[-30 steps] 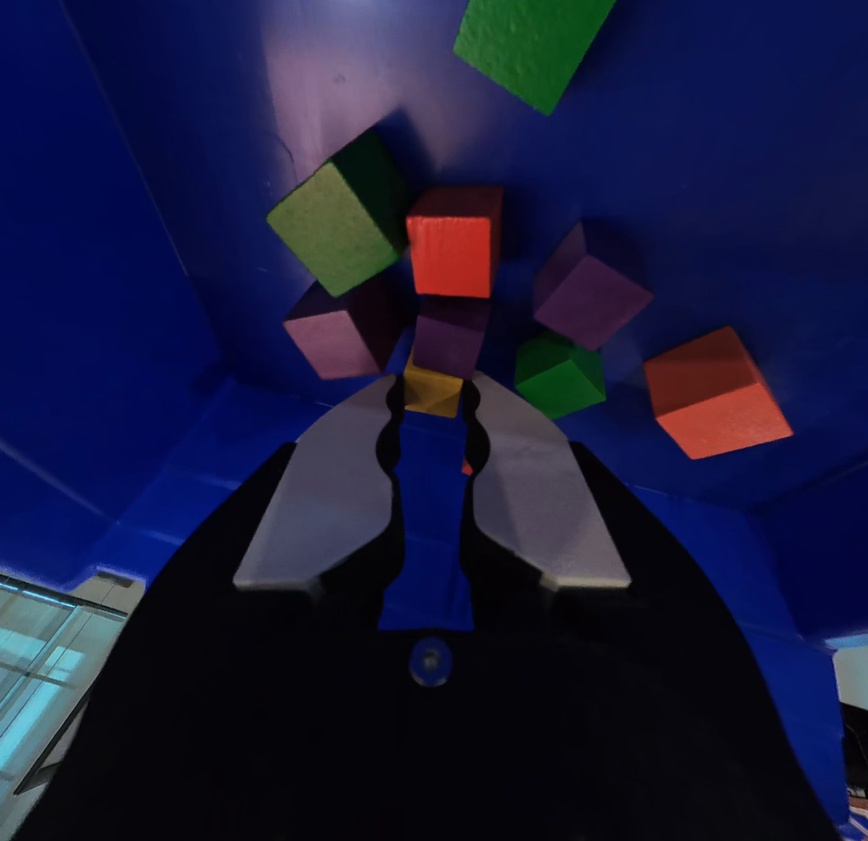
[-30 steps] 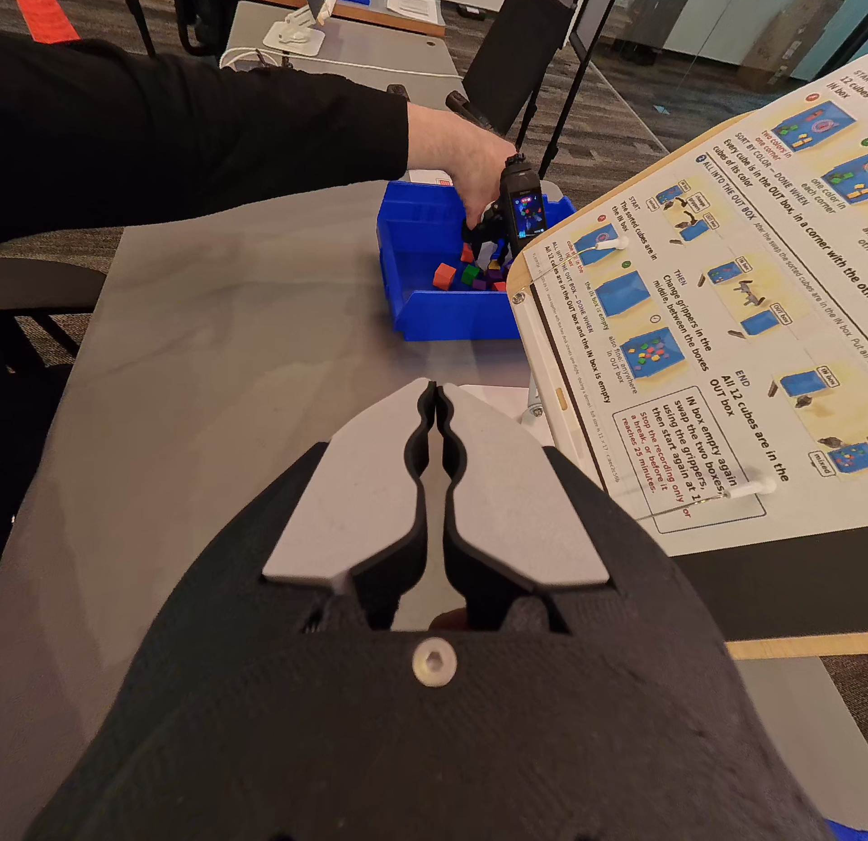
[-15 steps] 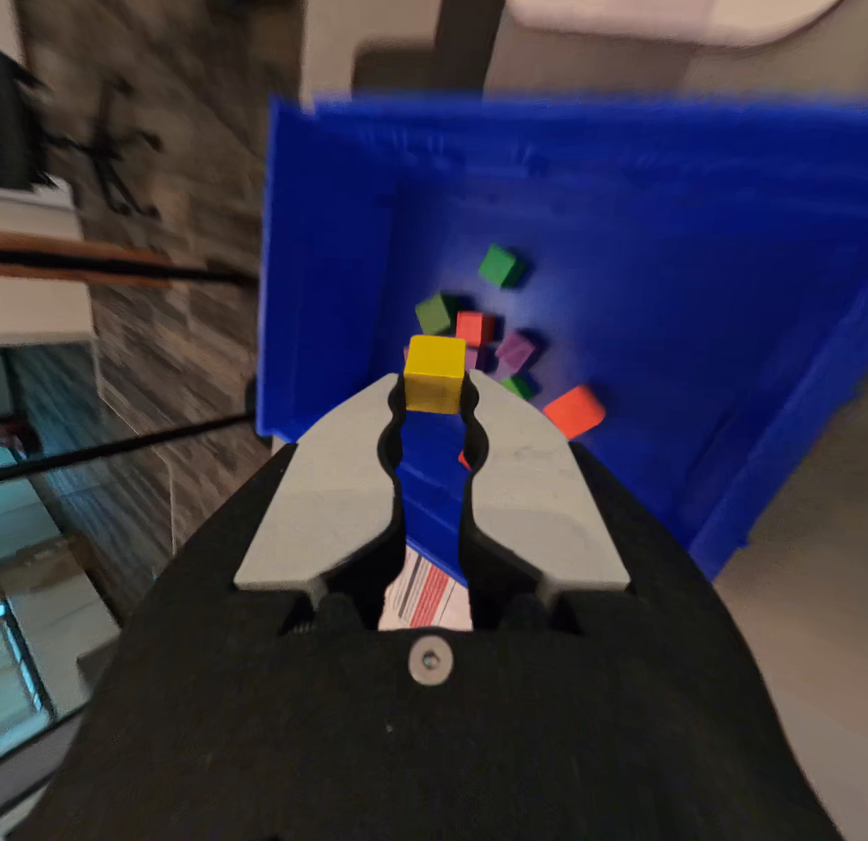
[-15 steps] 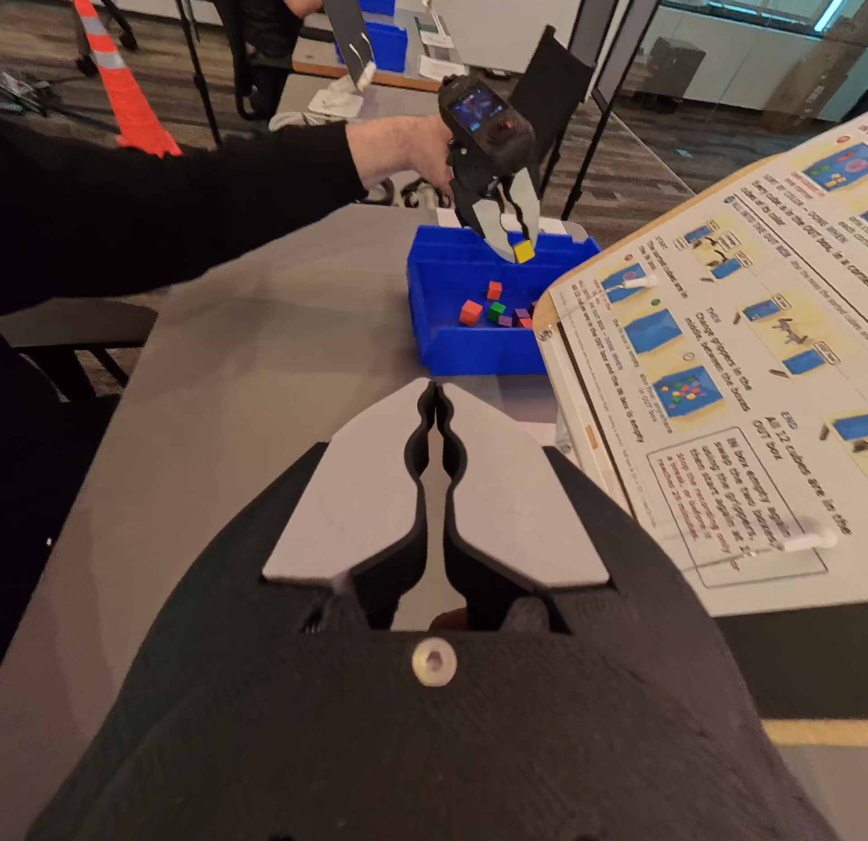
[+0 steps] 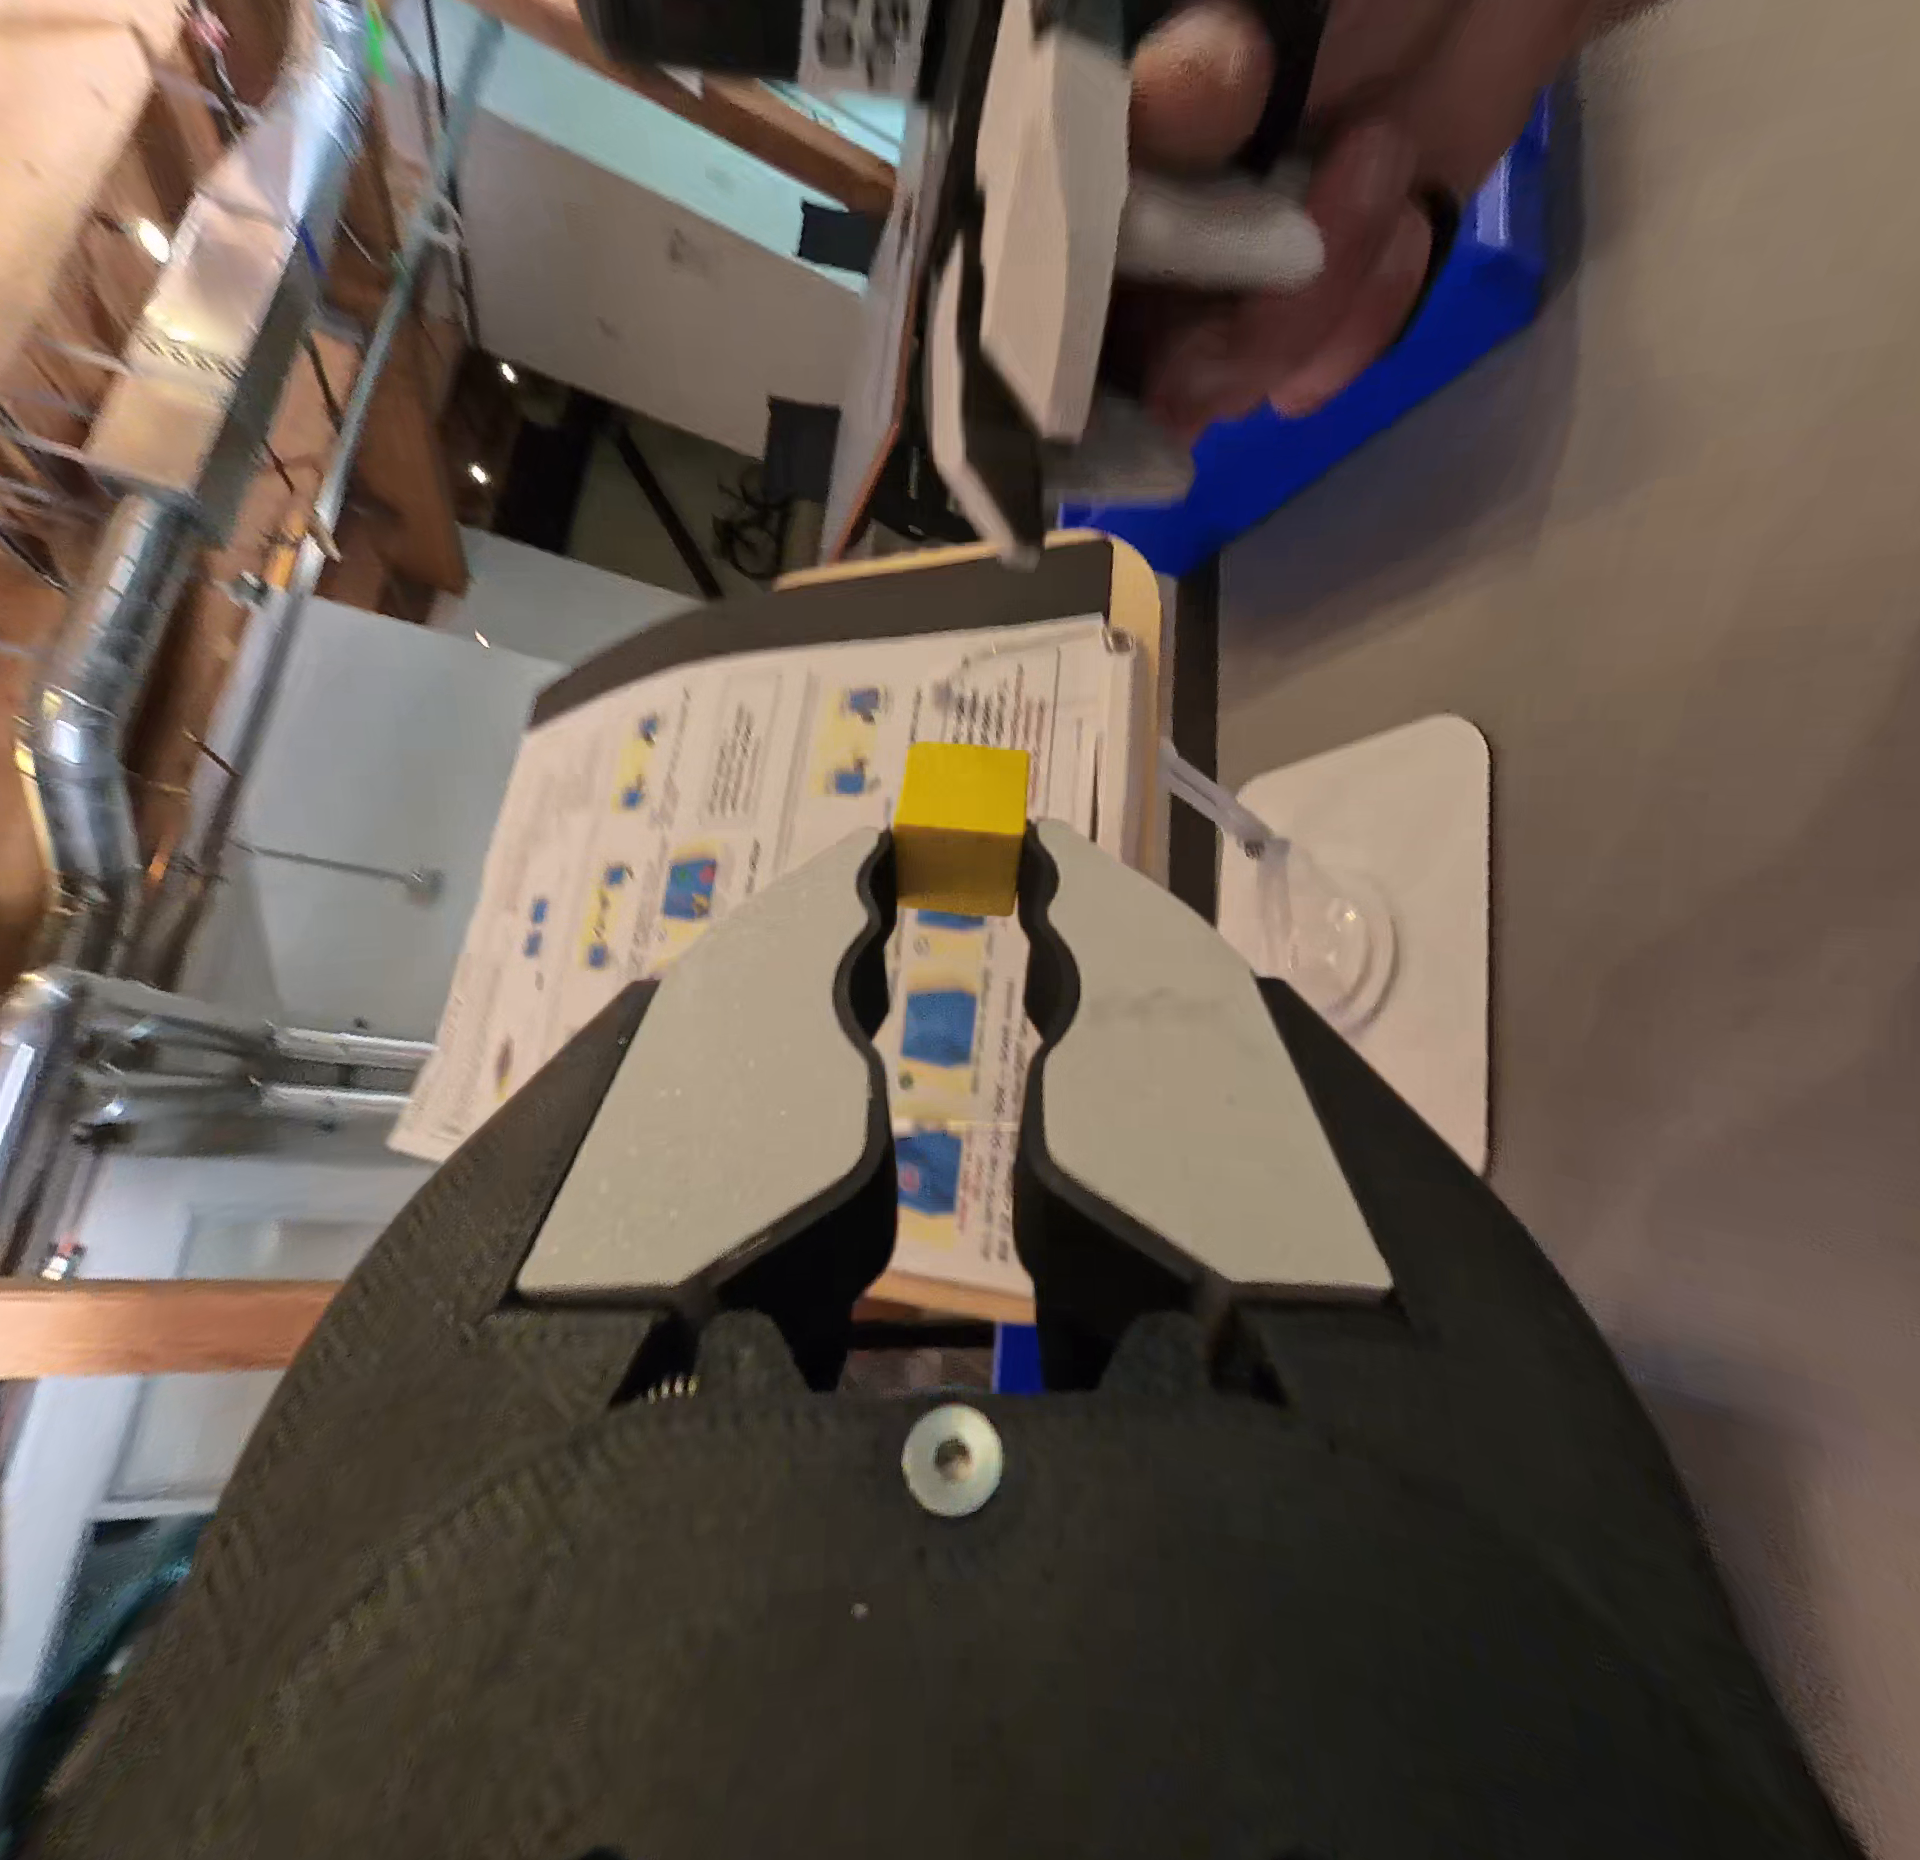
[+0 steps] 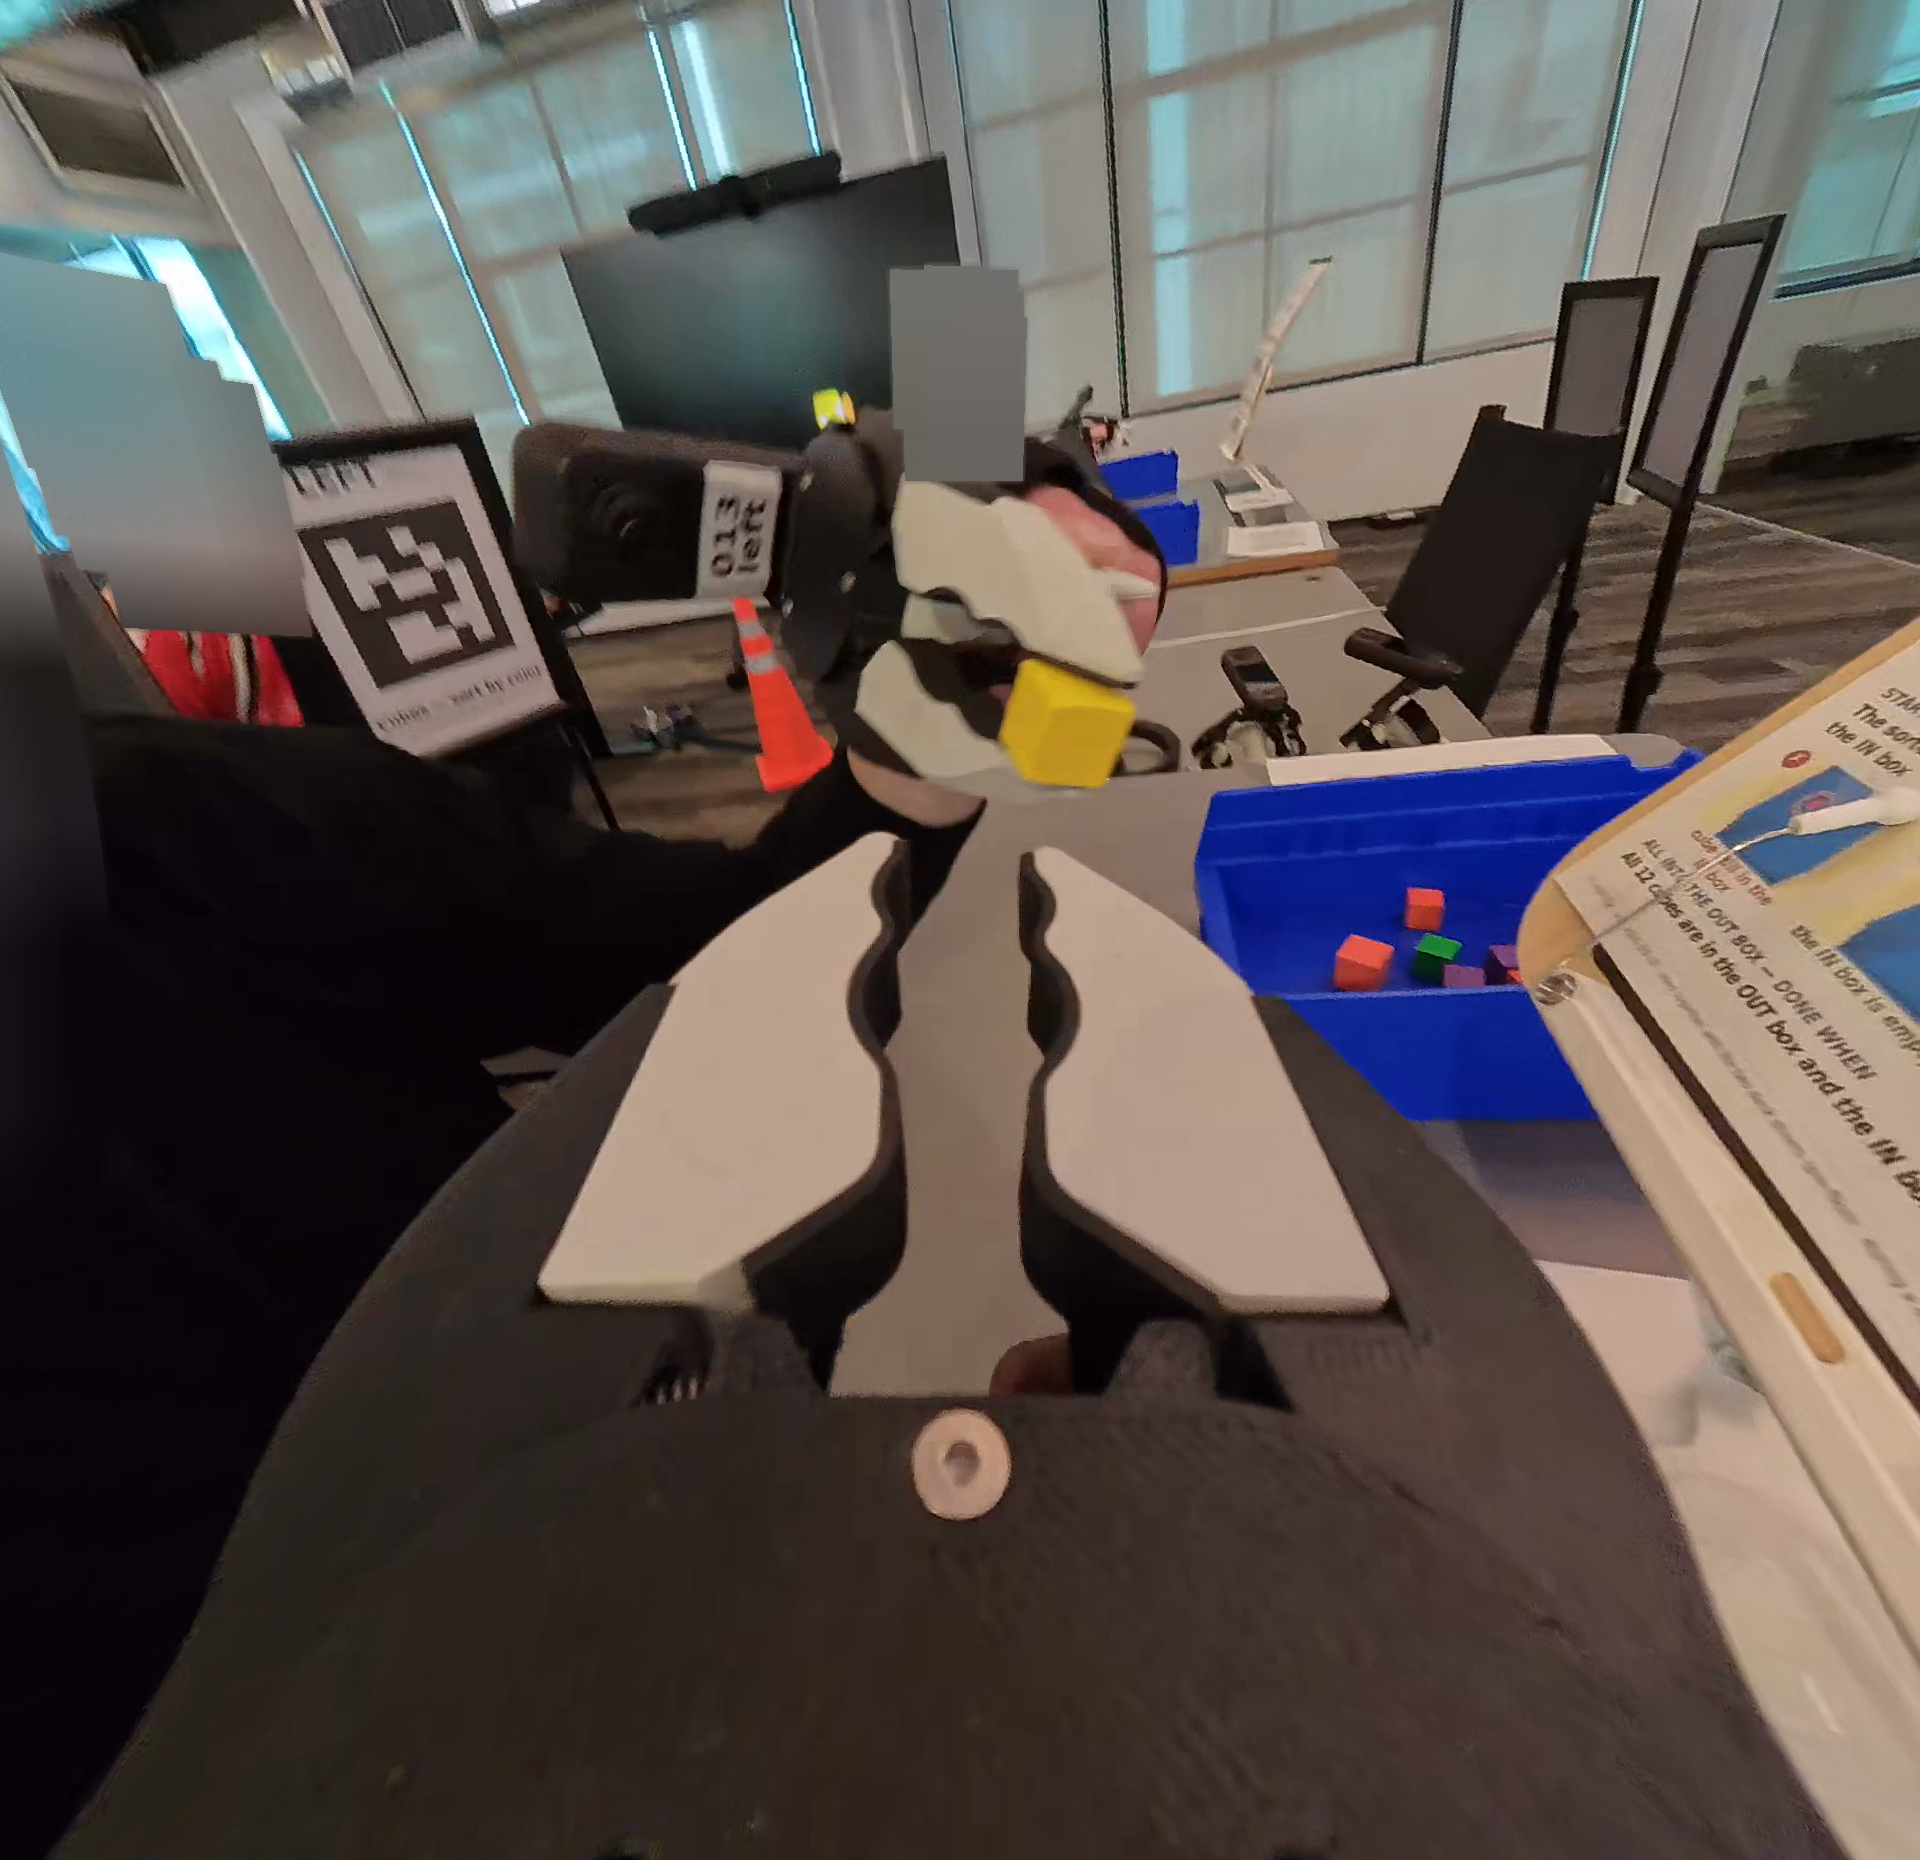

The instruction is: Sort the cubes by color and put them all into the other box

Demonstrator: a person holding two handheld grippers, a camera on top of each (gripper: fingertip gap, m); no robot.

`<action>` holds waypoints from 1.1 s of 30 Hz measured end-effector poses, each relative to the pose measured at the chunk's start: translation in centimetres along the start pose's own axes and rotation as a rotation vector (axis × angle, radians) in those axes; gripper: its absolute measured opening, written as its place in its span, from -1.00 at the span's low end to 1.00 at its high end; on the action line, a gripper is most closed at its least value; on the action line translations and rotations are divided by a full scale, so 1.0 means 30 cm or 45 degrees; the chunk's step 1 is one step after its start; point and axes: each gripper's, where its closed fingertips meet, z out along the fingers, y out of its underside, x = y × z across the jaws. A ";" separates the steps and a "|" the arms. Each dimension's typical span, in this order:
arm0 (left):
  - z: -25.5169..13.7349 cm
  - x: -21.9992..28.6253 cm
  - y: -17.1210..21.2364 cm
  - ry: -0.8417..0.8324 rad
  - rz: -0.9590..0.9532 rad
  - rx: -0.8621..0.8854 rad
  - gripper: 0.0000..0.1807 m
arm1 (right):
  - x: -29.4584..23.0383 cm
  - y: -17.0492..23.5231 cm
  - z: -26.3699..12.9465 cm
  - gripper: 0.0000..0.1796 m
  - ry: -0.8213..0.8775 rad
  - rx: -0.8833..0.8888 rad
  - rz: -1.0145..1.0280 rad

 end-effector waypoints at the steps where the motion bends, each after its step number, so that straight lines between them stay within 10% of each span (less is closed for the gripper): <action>1: 0.007 -0.006 -0.040 -0.025 0.026 0.027 -0.76 | 0.001 -0.008 -0.003 -0.74 -0.020 0.029 0.027; 14: 0.085 -0.018 -0.212 -0.136 0.128 0.151 -0.76 | -0.028 -0.049 -0.037 -0.51 -0.198 0.146 0.144; 33: 0.093 -0.007 -0.223 -0.157 0.130 0.165 -0.84 | -0.047 -0.046 -0.021 -0.75 -0.193 0.137 0.090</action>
